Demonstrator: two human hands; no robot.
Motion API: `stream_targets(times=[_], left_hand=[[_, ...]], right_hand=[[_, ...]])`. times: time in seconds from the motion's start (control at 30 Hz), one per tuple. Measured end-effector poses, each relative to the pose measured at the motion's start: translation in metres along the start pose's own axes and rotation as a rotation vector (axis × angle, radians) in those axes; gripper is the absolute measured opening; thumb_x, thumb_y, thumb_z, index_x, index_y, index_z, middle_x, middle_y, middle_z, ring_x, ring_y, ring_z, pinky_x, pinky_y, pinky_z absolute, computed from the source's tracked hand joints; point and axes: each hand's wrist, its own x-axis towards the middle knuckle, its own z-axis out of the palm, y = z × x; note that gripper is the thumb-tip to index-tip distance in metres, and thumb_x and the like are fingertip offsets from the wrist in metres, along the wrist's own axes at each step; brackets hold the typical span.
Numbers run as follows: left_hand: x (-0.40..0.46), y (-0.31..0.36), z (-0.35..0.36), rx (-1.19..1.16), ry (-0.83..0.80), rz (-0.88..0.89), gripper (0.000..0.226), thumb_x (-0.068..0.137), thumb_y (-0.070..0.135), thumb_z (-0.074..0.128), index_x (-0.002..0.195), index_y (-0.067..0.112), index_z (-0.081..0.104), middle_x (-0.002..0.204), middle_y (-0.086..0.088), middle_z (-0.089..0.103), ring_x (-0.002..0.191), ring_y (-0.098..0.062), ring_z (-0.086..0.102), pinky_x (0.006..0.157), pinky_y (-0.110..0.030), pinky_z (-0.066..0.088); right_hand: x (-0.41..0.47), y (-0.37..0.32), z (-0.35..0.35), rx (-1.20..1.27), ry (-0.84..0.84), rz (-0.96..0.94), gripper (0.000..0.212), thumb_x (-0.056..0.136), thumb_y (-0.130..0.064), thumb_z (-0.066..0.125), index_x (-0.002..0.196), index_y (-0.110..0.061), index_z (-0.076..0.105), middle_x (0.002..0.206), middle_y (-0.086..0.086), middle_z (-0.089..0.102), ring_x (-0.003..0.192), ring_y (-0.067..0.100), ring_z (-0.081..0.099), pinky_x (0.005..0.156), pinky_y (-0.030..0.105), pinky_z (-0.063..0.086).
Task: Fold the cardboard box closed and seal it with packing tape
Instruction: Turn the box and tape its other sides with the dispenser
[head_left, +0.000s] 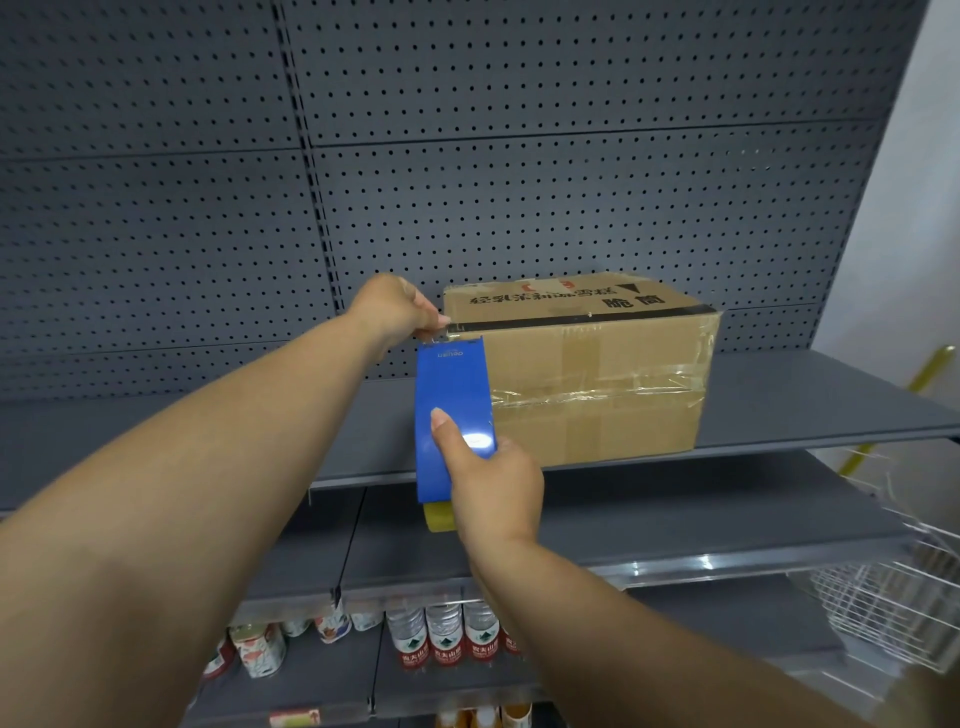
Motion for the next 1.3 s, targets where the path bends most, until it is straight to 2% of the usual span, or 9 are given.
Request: stream_targets(times=[0.17, 0.37, 0.53, 0.63, 0.73, 0.93, 1.1, 1.23, 1.3], left_hand=[[0.004, -0.008, 0.005, 0.022, -0.024, 0.017, 0.015, 0.083, 0.019, 0.069, 0.071, 0.013, 0.061, 0.071, -0.003, 0.066, 0.066, -0.012, 0.059, 0.080, -0.028, 0.048], [0.009, -0.010, 0.012, 0.298, 0.029, 0.164, 0.016, 0.088, 0.021, 0.061, 0.099, 0.009, 0.065, 0.102, -0.008, 0.068, 0.096, -0.021, 0.063, 0.089, -0.033, 0.049], [0.010, -0.015, 0.012, 0.502, 0.111, 0.331, 0.029, 0.090, 0.024, 0.058, 0.118, 0.018, 0.058, 0.132, -0.010, 0.043, 0.118, -0.025, 0.047, 0.101, -0.037, 0.039], [0.011, -0.016, 0.008, 0.543, 0.019, 0.467, 0.023, 0.091, 0.012, 0.055, 0.111, 0.012, 0.066, 0.125, -0.007, 0.055, 0.116, -0.024, 0.052, 0.100, -0.034, 0.040], [0.009, -0.013, 0.008, 0.547, -0.065, 0.421, 0.029, 0.094, 0.010, 0.044, 0.116, 0.013, 0.063, 0.121, -0.003, 0.063, 0.110, -0.020, 0.058, 0.097, -0.032, 0.044], [0.019, -0.010, 0.013, 0.528, -0.185, 0.358, 0.037, 0.087, 0.048, 0.054, 0.109, 0.017, 0.055, 0.121, 0.001, 0.058, 0.111, -0.018, 0.053, 0.093, -0.033, 0.042], [0.029, -0.016, 0.012, 0.487, -0.339, 0.367, 0.051, 0.091, 0.046, 0.048, 0.139, 0.031, 0.041, 0.148, 0.007, 0.037, 0.135, -0.012, 0.033, 0.107, -0.024, 0.024], [0.038, -0.016, 0.010, 0.535, -0.349, 0.394, 0.048, 0.093, 0.045, 0.044, 0.139, 0.033, 0.040, 0.150, 0.008, 0.034, 0.138, -0.010, 0.030, 0.109, -0.022, 0.020], [0.044, -0.014, 0.008, 0.545, -0.360, 0.390, 0.048, 0.092, 0.046, 0.046, 0.138, 0.033, 0.043, 0.148, 0.008, 0.037, 0.136, -0.010, 0.033, 0.108, -0.022, 0.022]], right_hand=[[0.002, 0.003, -0.002, -0.024, -0.006, 0.016, 0.041, 0.076, -0.054, 0.064, 0.059, -0.021, 0.048, 0.061, -0.009, 0.054, 0.053, 0.006, 0.048, 0.045, 0.019, 0.032], [0.005, 0.004, 0.000, 0.024, -0.003, 0.025, 0.042, 0.076, -0.055, 0.065, 0.073, -0.013, 0.062, 0.072, -0.004, 0.063, 0.059, 0.009, 0.054, 0.046, 0.019, 0.035], [0.005, 0.001, -0.004, -0.003, 0.001, 0.026, 0.044, 0.078, -0.051, 0.065, 0.055, -0.019, 0.045, 0.054, -0.009, 0.047, 0.046, 0.005, 0.042, 0.036, 0.012, 0.029], [0.005, 0.002, -0.004, 0.002, -0.003, 0.026, 0.045, 0.077, -0.051, 0.066, 0.054, -0.020, 0.043, 0.055, -0.009, 0.046, 0.046, 0.005, 0.042, 0.035, 0.009, 0.031], [0.005, 0.001, -0.005, 0.023, -0.005, 0.026, 0.044, 0.077, -0.049, 0.067, 0.054, -0.019, 0.044, 0.055, -0.009, 0.047, 0.046, 0.004, 0.043, 0.036, 0.008, 0.031], [0.008, 0.005, -0.005, 0.052, -0.025, 0.030, 0.036, 0.076, -0.052, 0.066, 0.065, -0.019, 0.058, 0.063, -0.010, 0.059, 0.053, 0.004, 0.053, 0.036, 0.007, 0.031], [0.012, 0.005, -0.009, 0.037, -0.043, 0.020, 0.037, 0.076, -0.052, 0.066, 0.071, -0.015, 0.063, 0.063, -0.009, 0.060, 0.052, 0.003, 0.053, 0.036, 0.007, 0.031], [0.018, -0.003, -0.017, 0.046, -0.071, 0.044, 0.039, 0.080, -0.049, 0.063, 0.056, -0.021, 0.051, 0.051, -0.010, 0.050, 0.040, 0.000, 0.044, 0.036, 0.008, 0.029], [0.024, -0.010, -0.020, 0.057, -0.091, 0.064, 0.041, 0.083, -0.049, 0.059, 0.056, -0.020, 0.048, 0.051, -0.009, 0.047, 0.045, 0.003, 0.043, 0.042, 0.015, 0.031]])
